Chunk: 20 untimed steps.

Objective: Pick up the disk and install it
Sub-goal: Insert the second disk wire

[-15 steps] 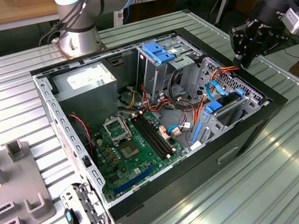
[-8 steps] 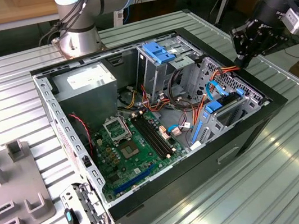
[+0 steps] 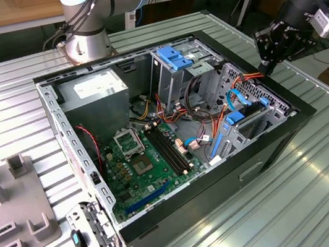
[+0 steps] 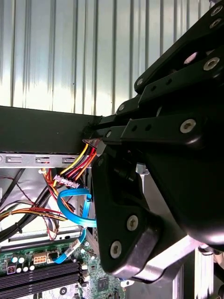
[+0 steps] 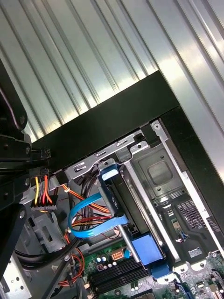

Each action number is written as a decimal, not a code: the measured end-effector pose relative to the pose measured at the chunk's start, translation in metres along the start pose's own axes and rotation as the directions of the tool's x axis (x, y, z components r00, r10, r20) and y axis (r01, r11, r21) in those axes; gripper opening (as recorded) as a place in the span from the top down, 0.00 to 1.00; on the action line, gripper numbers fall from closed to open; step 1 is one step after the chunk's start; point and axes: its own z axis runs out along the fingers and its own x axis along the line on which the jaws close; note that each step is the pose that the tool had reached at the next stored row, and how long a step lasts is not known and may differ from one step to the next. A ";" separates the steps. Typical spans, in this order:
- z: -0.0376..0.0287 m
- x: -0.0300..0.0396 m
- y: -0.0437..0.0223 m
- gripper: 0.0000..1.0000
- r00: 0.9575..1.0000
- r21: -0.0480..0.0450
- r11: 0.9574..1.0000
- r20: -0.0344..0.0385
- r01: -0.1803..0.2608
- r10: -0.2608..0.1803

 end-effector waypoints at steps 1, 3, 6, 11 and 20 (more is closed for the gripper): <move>-0.0003 0.0000 0.0000 0.84 1.000 0.000 1.000 0.000 0.000 0.000; -0.0024 -0.0001 -0.0003 0.84 1.000 0.000 1.000 0.000 0.000 0.000; -0.0096 -0.0004 -0.0010 0.84 1.000 0.002 1.000 -0.003 0.000 0.000; -0.0131 -0.0083 0.0029 0.84 1.000 0.012 1.000 -0.022 0.003 -0.003; -0.0137 -0.0295 0.0143 0.84 1.000 0.014 1.000 -0.026 -0.003 0.004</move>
